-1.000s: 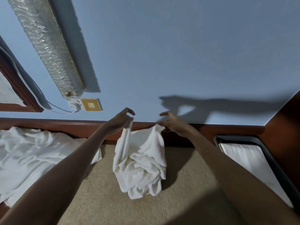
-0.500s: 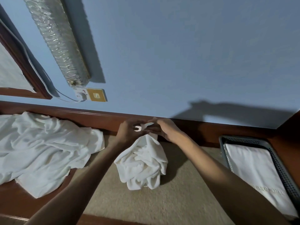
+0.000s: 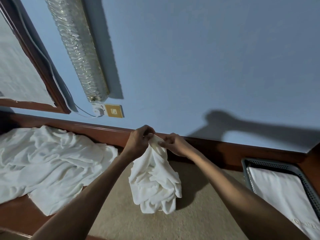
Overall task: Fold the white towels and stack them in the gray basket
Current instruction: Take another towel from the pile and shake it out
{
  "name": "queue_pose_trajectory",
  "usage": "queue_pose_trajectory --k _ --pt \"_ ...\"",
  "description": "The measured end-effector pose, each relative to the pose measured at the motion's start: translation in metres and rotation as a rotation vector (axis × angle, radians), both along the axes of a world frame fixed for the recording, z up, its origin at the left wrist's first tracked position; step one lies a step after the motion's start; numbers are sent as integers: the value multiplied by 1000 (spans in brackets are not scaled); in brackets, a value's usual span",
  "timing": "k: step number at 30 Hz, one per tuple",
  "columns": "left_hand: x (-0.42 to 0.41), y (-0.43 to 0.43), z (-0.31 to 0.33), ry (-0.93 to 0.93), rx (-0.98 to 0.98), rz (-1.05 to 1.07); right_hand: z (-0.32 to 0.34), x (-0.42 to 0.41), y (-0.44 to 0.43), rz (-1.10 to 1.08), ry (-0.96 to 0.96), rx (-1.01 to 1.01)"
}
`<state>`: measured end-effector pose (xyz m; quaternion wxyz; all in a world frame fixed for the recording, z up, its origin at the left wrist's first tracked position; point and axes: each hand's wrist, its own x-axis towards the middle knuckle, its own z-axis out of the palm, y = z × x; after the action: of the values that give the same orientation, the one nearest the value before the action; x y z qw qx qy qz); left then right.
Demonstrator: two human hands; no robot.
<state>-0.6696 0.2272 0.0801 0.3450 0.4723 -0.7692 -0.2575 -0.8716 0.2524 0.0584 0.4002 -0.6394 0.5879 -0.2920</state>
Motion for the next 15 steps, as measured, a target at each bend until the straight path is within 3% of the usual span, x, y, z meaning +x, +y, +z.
queue_pose_trajectory --k 7,11,15 --pt "29 -48 98 149 -35 -53 102 24 -24 -57 -205 -157" --pt "50 -73 158 158 -154 -82 158 32 -40 -45 -127 -213" --pt "74 -89 203 129 -314 17 187 28 -47 -41 2 -273"
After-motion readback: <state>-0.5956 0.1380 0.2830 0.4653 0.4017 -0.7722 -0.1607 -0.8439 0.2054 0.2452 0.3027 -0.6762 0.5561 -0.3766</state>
